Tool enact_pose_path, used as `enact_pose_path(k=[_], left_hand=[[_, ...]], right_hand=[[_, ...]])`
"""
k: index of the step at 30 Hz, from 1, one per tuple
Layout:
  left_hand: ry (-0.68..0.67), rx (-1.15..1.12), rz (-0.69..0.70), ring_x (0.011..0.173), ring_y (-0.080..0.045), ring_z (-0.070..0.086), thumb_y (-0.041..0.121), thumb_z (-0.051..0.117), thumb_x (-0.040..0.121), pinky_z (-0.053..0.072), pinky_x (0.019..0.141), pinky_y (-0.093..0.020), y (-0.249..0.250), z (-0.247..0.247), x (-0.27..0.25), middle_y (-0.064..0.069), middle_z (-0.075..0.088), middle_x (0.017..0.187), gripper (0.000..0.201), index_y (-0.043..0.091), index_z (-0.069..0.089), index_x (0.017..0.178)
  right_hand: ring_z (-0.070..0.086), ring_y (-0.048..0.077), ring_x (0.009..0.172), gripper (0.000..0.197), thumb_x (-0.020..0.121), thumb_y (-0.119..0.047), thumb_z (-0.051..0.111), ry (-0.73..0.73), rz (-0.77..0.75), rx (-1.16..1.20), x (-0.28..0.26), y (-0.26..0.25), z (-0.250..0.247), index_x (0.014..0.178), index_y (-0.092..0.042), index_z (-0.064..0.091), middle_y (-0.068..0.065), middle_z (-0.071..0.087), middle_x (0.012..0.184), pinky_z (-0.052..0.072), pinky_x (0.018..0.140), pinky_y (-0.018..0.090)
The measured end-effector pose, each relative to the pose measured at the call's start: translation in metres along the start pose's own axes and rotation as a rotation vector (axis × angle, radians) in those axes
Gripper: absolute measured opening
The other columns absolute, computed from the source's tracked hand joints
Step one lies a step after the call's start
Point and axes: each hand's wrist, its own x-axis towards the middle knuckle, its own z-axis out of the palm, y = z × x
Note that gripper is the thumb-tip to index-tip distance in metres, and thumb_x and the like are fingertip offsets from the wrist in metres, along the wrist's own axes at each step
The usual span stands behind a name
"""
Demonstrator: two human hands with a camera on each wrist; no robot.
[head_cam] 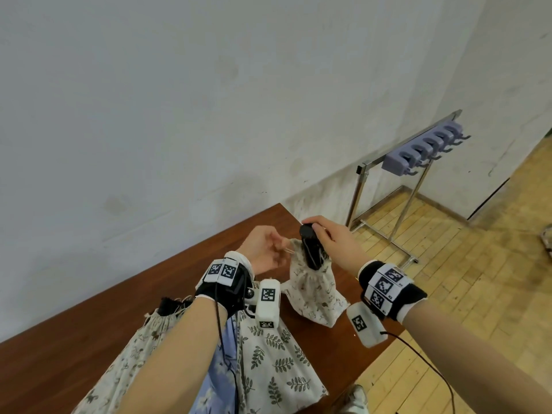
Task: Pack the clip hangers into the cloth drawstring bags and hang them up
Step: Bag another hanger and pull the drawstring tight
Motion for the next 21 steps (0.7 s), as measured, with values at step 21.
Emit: enact_pose_path(k=[21], left_hand=[[-0.171, 0.369, 0.264, 0.052, -0.013, 0.035, 0.024, 0.060, 0.076, 0.032, 0.051, -0.023, 0.072, 0.053, -0.051, -0.015, 0.038, 0.072, 0.022, 0.005, 0.069, 0.073]], right_hand=[[0.065, 0.009, 0.081, 0.014, 0.094, -0.020, 0.058, -0.037, 0.114, 0.063, 0.027, -0.004, 0.002, 0.095, -0.019, 0.072, -0.001, 0.072, 0.085, 0.043, 0.066, 0.014]])
